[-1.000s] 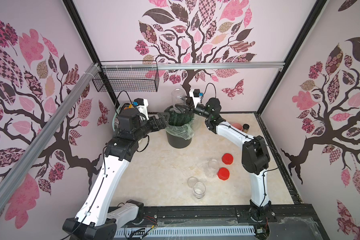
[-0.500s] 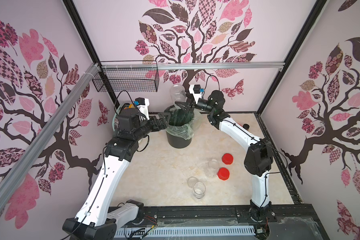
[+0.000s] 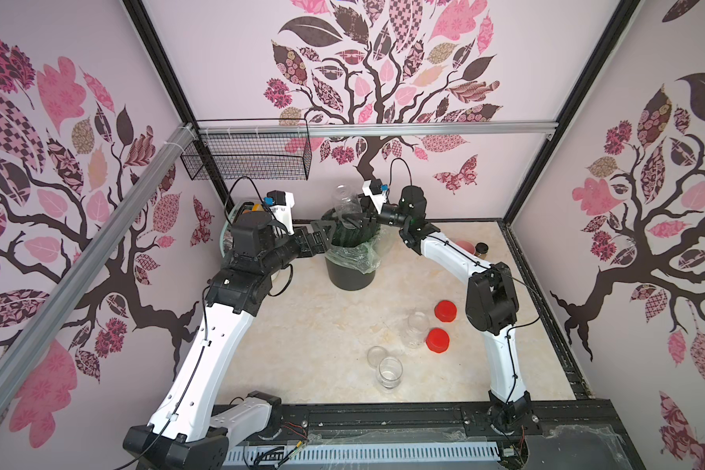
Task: Empty expired oatmeal from jars
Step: Pour the expired oatmeal into the trash bin.
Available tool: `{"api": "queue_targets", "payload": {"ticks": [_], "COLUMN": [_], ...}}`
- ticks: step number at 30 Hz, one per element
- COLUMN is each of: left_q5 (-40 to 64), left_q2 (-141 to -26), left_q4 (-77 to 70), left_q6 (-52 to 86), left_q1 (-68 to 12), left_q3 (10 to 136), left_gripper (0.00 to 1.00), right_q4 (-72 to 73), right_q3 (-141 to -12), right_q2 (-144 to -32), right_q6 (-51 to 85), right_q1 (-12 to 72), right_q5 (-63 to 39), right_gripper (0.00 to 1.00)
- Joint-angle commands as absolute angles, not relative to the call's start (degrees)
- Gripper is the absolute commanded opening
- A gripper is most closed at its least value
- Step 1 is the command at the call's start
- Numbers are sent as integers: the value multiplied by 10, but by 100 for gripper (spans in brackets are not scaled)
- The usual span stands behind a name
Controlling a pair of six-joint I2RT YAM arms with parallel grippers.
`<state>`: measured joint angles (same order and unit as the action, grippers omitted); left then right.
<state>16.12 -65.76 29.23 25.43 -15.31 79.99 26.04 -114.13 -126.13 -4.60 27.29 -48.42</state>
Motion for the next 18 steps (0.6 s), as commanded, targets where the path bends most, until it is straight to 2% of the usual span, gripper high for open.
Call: {"api": "queue_targets", "payload": {"ticks": [1,11,18], "left_q5": [159,161,158], "left_q2": [-654,-652,-683], "left_q4": [288,301,310], "left_q6": [243,227,198], "left_q1": [-150,-150,-151], "left_q3": [805,815,852], "left_gripper": [98,98,97], "right_q4": [271,209,191], "right_q3": [-1193,-1139,-1144], "right_q2": [-1210,-1251,-1214], "right_q6": [-52,-138,-192], "right_q1": [272,271,271], "right_q5": [-510,-484,-499], "right_gripper": [24,24,26]}}
